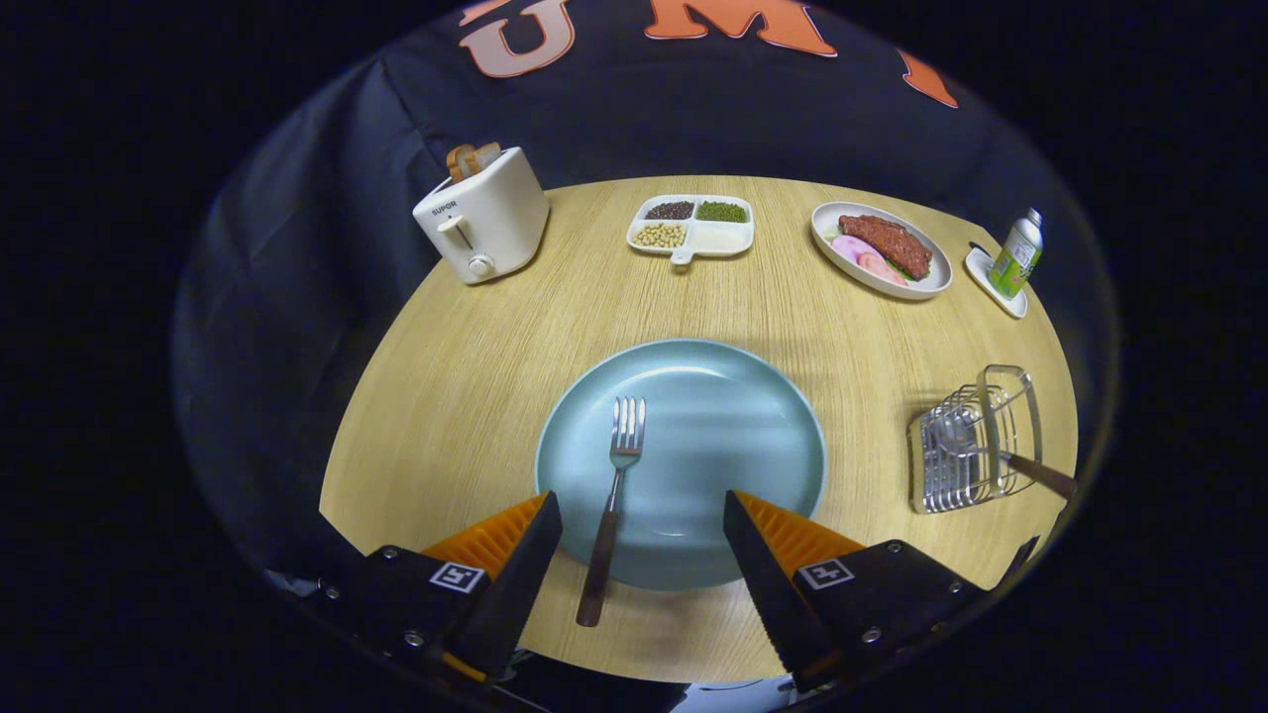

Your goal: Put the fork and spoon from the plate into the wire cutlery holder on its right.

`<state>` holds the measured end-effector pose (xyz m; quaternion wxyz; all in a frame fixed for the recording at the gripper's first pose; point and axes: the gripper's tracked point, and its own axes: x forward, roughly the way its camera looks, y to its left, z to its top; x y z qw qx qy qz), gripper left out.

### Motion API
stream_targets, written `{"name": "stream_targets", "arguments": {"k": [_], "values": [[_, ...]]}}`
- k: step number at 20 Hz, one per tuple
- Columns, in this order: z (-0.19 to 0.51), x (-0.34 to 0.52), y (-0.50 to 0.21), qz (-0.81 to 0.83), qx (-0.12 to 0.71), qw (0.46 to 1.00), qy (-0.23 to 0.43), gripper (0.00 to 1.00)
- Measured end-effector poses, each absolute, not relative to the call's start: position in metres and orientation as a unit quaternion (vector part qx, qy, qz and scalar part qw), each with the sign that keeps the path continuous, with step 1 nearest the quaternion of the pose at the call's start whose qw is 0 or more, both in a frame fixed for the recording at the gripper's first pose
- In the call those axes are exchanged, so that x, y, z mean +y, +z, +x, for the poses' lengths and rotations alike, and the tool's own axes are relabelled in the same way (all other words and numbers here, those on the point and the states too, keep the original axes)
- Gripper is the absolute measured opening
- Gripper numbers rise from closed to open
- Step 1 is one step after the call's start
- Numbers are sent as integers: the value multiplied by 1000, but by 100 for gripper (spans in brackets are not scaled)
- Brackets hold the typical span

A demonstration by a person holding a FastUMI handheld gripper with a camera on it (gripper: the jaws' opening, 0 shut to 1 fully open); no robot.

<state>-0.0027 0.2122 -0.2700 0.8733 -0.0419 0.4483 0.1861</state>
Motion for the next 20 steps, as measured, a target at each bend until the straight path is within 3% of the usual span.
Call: {"name": "stream_targets", "arguments": {"k": [6,8,13,20], "values": [[1,217,-299,-52,441,881,160,99],[0,217,-303,-61,439,883,153,94],[1,218,-314,-70,442,883,141,52],[-1,226,-323,-73,449,879,144,12]]}}
